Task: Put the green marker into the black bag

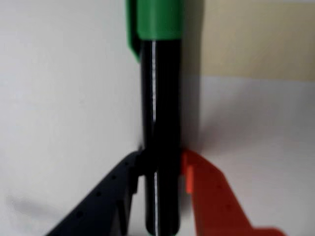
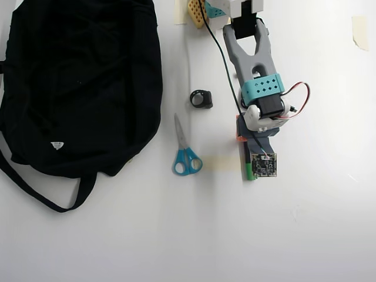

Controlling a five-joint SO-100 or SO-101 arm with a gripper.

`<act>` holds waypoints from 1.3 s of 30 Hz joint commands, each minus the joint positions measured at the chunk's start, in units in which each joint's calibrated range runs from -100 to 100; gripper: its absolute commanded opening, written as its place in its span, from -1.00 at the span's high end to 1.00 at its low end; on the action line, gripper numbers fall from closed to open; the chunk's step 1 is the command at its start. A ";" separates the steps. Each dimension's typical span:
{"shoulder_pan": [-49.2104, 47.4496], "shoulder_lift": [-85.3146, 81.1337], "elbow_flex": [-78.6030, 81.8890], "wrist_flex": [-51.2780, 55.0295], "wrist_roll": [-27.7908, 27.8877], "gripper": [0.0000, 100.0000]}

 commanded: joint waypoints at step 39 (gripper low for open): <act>-0.54 -1.47 -13.85 12.69 -1.06 0.96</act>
